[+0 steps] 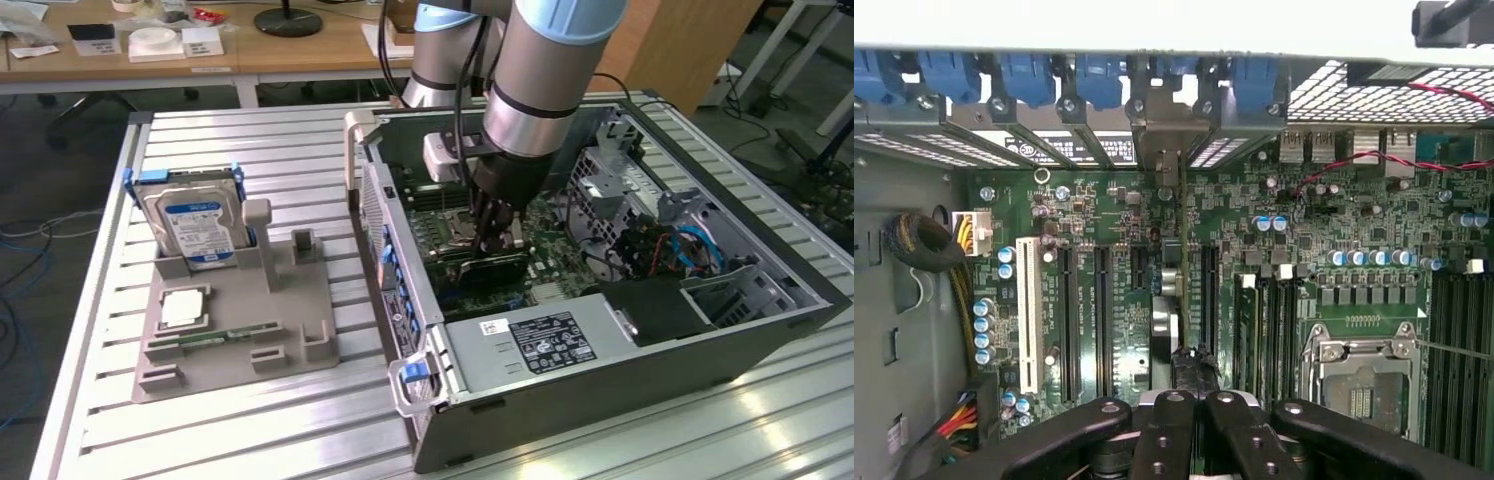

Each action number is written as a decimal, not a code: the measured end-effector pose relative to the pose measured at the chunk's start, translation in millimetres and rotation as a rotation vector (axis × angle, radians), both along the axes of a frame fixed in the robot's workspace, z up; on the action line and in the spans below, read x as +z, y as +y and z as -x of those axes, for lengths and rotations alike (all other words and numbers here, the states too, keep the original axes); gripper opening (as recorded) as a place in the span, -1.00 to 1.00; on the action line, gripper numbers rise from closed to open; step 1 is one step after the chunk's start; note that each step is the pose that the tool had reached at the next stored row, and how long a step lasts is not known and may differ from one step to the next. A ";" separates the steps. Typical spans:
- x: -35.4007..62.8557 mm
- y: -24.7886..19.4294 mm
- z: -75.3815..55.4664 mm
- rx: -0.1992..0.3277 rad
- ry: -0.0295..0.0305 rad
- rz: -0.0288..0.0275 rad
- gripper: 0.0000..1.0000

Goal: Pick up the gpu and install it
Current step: 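Press down on the gpu until it lock into place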

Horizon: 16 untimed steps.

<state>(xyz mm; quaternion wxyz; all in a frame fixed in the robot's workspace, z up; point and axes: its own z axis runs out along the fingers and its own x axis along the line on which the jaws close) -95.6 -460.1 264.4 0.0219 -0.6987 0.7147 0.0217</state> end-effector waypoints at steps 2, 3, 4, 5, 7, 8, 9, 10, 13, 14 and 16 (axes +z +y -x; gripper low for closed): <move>0.0 0.0 0.0 0.000 0.0001 0.0001 -0.79; -0.3 0.0 0.0 0.000 0.0000 -0.0001 -0.79; -1.3 0.1 0.0 0.000 -0.0002 -0.0004 -0.79; -2.0 0.0 0.0 0.000 -0.0002 -0.0002 -0.79; -2.2 0.0 0.0 0.000 0.0000 0.0001 -0.79; -2.2 0.0 0.0 0.000 0.0001 0.0001 -0.79; -2.2 0.0 0.0 0.000 0.0000 0.0000 -0.79; -2.4 0.0 0.0 0.000 0.0000 0.0001 -0.79; -3.4 -0.1 0.0 0.000 0.0004 0.0008 -0.79; -3.5 -0.1 0.0 0.000 0.0004 0.0006 -0.79; -3.8 -0.1 0.0 0.000 0.0001 0.0002 -0.79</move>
